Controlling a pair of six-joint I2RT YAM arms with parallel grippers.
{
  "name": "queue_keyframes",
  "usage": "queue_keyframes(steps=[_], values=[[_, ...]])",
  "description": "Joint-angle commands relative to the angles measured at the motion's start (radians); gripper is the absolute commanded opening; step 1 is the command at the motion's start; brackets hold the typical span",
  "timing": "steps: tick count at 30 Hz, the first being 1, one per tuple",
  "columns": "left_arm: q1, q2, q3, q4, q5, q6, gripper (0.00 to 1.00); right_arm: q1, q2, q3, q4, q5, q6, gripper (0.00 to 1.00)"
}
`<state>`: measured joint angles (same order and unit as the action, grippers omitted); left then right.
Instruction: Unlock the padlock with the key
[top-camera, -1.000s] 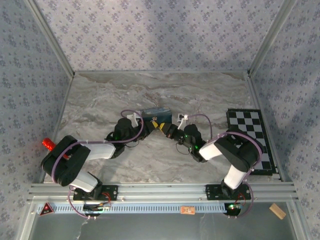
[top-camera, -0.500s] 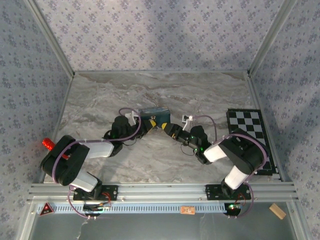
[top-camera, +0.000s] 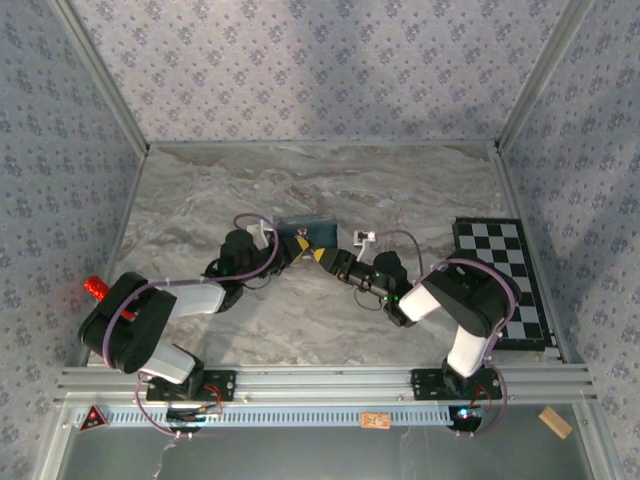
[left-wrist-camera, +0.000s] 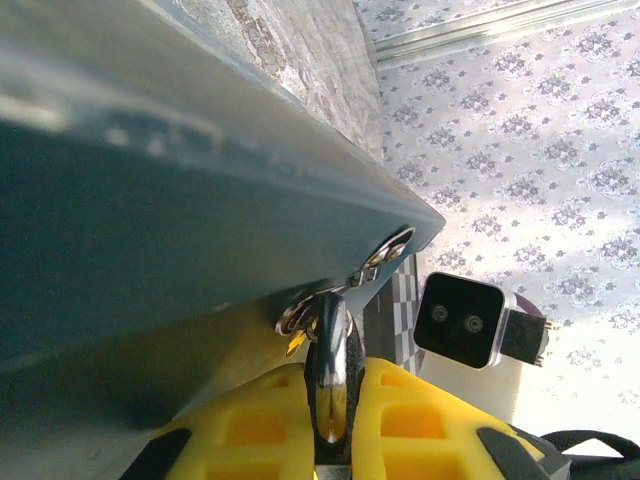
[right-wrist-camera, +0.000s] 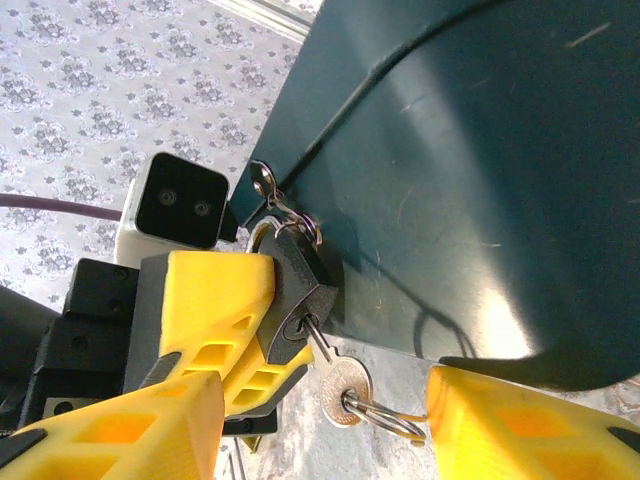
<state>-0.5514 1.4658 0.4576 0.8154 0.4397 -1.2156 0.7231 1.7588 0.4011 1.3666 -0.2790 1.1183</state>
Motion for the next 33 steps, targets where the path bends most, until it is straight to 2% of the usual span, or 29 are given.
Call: queue_keyframes(steps=[1,5,10,19,25,33], values=[[-0.001,-0.046,0.036,0.096,0.047,-0.002,0.00,0.008,0.013,0.025,0.026,-0.015,0.002,0.57],[-0.001,-0.056,0.036,0.077,0.047,0.008,0.00,0.004,0.011,0.033,0.025,-0.025,0.004,0.55],[0.000,-0.059,0.030,0.079,0.043,0.008,0.00,0.004,0.007,0.034,0.025,-0.033,0.012,0.44],[0.000,-0.049,0.030,0.076,0.045,0.017,0.00,0.000,-0.008,0.033,0.026,-0.036,0.019,0.35],[-0.003,-0.043,0.026,0.082,0.047,0.016,0.00,-0.009,-0.008,0.030,0.025,-0.043,0.021,0.22],[-0.010,-0.032,0.025,0.085,0.058,0.022,0.00,-0.016,-0.004,0.040,0.026,-0.058,0.023,0.17]])
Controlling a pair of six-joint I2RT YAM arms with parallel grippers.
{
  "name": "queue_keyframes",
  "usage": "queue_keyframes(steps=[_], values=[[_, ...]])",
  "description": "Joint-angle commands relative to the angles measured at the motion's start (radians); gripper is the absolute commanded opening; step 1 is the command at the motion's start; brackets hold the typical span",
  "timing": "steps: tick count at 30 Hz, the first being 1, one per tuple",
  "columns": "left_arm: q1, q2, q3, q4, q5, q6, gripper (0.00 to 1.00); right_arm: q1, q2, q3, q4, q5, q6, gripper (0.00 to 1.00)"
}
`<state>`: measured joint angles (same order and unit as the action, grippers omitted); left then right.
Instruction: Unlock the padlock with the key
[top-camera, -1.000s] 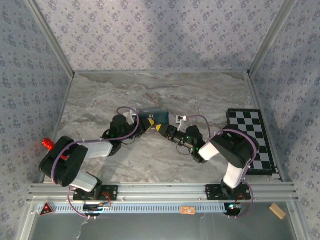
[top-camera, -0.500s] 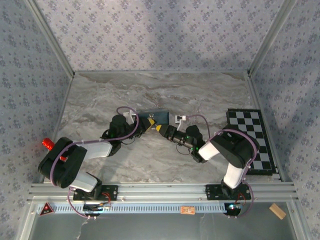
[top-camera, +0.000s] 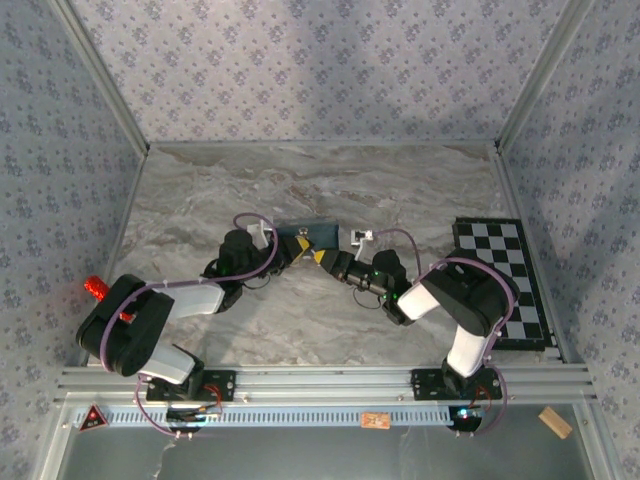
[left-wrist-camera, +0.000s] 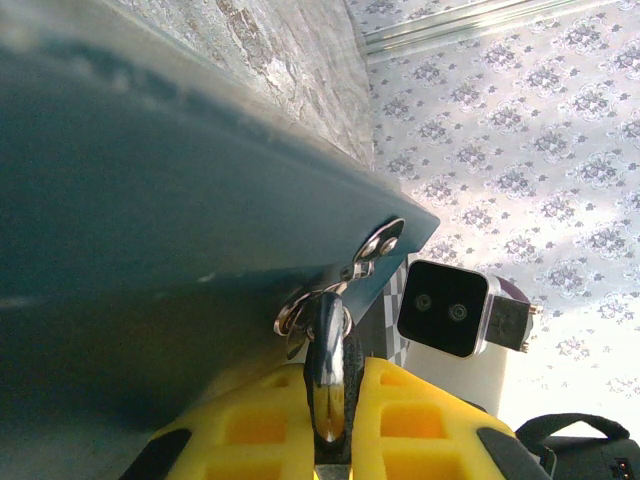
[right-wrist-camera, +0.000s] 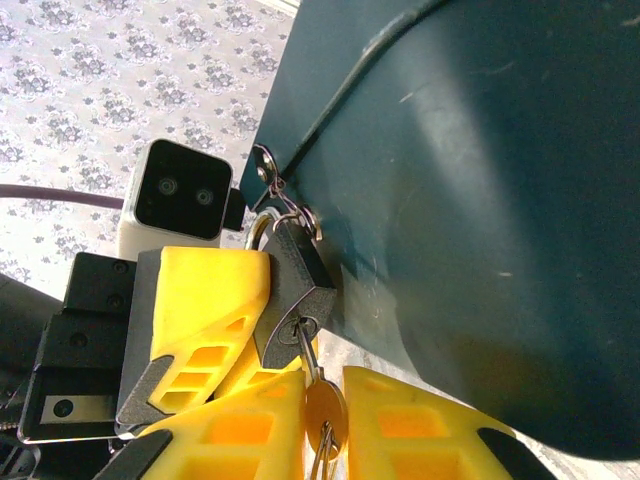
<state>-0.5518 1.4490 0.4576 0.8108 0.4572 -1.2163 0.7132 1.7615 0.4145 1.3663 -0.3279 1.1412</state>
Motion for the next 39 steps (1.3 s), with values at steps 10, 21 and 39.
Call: queue_keyframes(steps=[10,21,39], values=[[-0.030,-0.005,0.042,0.093,0.071,0.039,0.00,-0.013,-0.002,0.041,0.026,-0.029,0.012,0.15],[-0.047,0.012,0.052,0.093,0.105,0.083,0.00,-0.020,-0.008,0.056,0.026,-0.064,0.040,0.13],[-0.046,0.028,0.059,0.067,0.185,0.150,0.00,-0.039,-0.021,0.068,0.025,-0.115,0.052,0.07]])
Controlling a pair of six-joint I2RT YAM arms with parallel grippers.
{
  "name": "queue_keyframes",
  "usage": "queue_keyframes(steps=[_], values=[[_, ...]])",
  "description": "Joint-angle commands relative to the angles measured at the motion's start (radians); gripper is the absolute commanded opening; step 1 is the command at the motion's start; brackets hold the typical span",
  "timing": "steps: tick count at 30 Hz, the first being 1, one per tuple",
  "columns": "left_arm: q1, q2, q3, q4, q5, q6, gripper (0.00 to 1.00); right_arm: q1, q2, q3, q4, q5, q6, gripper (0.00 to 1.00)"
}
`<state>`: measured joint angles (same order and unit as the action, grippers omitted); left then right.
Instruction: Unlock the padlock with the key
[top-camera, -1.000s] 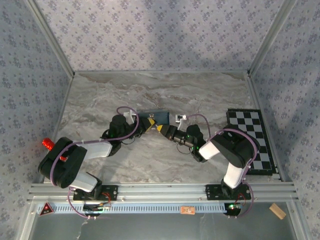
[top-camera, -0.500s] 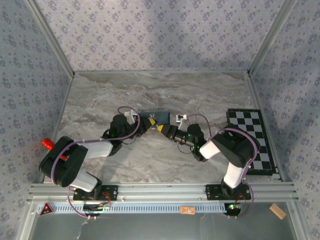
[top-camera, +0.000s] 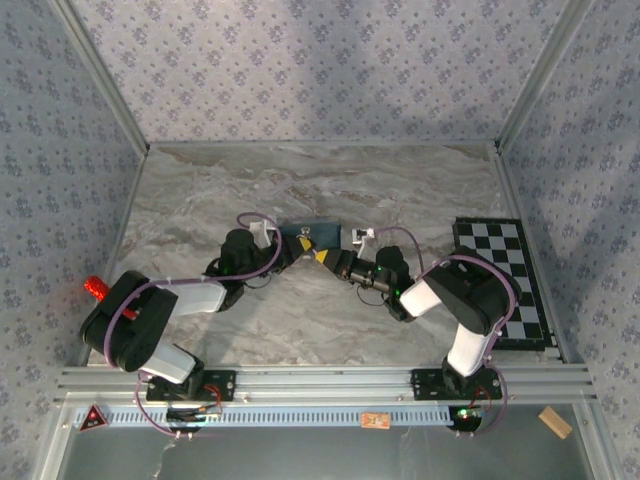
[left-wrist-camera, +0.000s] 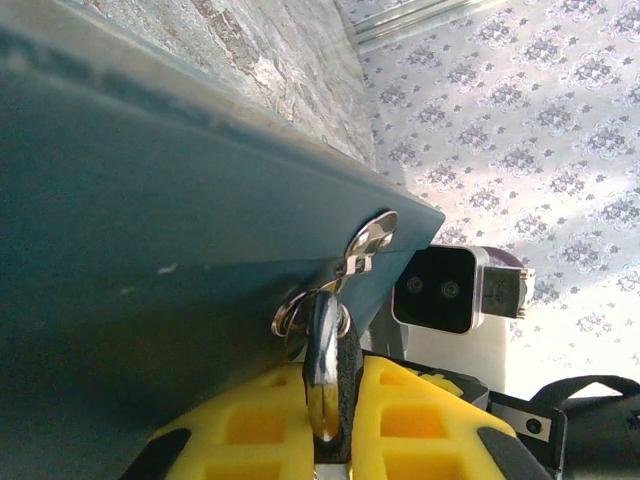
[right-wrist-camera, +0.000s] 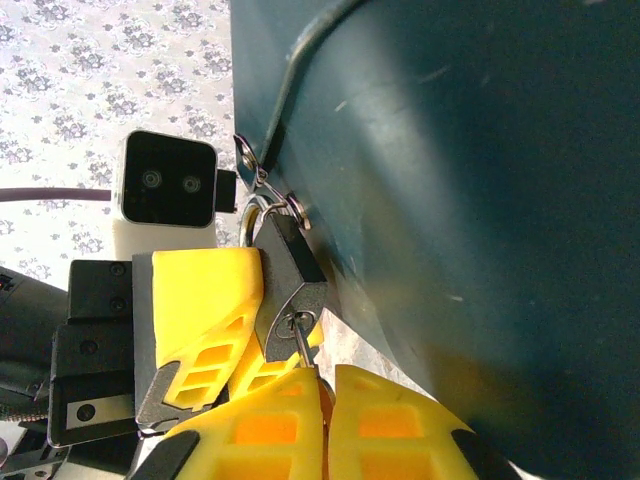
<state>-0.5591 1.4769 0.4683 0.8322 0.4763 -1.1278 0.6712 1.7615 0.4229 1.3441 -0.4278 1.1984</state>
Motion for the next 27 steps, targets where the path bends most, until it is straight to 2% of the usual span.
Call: queue_keyframes(steps=[1,16,23,27], values=[[-0.038,0.002,0.049,0.044,0.171,0.065,0.00,0.002,-0.022,0.063,0.048,-0.020,-0.009,0.06],[-0.027,-0.006,0.054,0.007,0.187,0.080,0.00,-0.001,-0.033,0.063,0.037,-0.038,-0.051,0.00],[-0.027,-0.016,0.045,0.037,0.131,0.051,0.16,0.029,-0.008,0.067,0.031,-0.025,-0.067,0.00],[-0.033,-0.016,0.042,0.049,0.117,0.044,0.20,0.044,0.001,0.069,0.035,-0.017,-0.066,0.00]])
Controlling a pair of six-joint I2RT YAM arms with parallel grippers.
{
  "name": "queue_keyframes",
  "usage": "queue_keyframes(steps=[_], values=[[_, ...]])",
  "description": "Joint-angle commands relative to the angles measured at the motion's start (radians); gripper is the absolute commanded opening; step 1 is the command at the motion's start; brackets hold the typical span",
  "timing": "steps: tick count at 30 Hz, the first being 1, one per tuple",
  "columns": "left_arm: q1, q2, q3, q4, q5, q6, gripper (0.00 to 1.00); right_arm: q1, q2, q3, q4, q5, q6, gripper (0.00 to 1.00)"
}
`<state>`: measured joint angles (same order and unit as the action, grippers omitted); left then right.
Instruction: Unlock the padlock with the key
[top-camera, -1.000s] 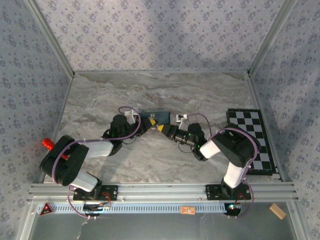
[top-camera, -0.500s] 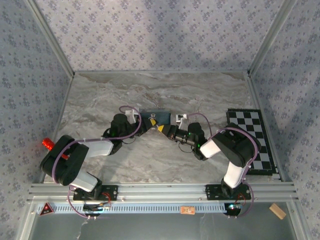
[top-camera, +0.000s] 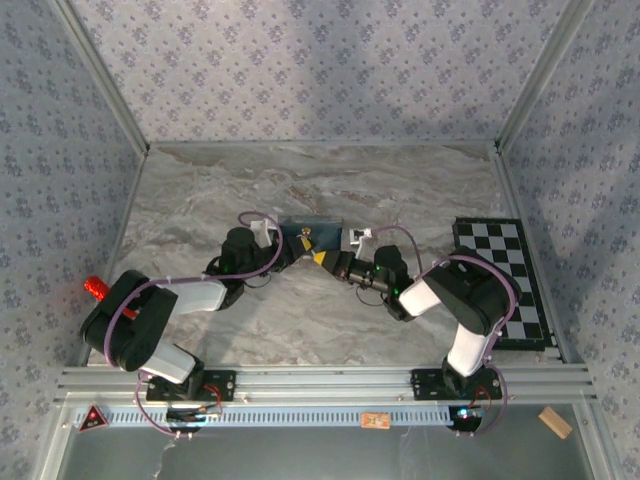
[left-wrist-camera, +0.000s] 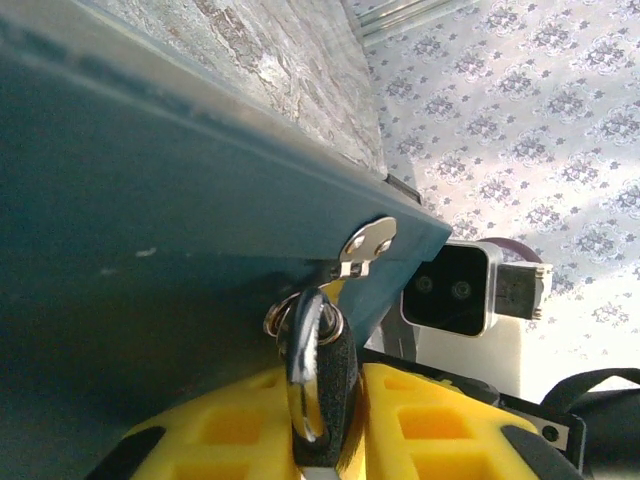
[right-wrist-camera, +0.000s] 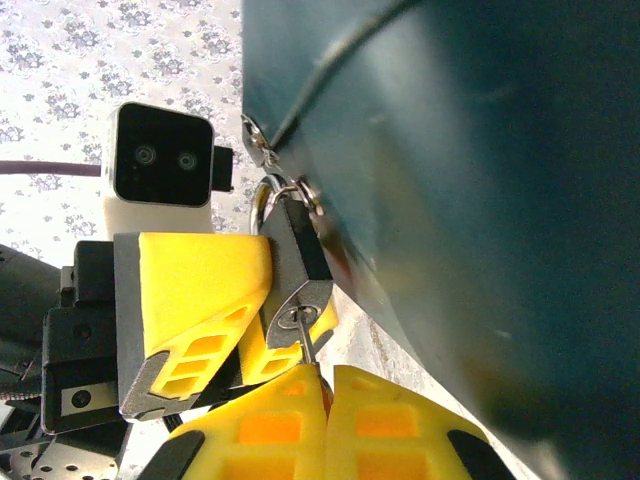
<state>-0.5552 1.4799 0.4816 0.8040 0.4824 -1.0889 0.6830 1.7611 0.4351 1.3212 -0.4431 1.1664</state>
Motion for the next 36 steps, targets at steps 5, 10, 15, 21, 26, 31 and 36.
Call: queue_keyframes(steps=[5,10,15,21,26,31,36], values=[[-0.041,-0.015,0.029,0.089,0.108,-0.002,0.22,0.048,0.011,0.066,0.052,0.009,-0.037,0.00],[-0.044,-0.006,0.034,0.098,0.111,-0.006,0.17,0.049,0.024,0.063,0.062,0.022,-0.027,0.00],[-0.045,-0.006,0.031,0.094,0.113,-0.008,0.07,0.037,0.016,0.042,0.070,0.041,-0.014,0.00],[-0.046,-0.006,0.022,0.091,0.114,-0.003,0.02,0.014,-0.006,0.031,0.070,0.042,0.005,0.00],[-0.046,-0.013,0.016,0.081,0.109,0.006,0.00,0.002,-0.009,0.034,0.069,0.035,0.019,0.00],[-0.046,-0.014,0.011,0.078,0.098,0.009,0.00,-0.001,-0.011,0.029,0.071,0.038,0.021,0.00],[-0.047,-0.018,0.011,0.056,0.090,0.029,0.00,-0.009,-0.020,0.024,0.070,0.035,0.026,0.00]])
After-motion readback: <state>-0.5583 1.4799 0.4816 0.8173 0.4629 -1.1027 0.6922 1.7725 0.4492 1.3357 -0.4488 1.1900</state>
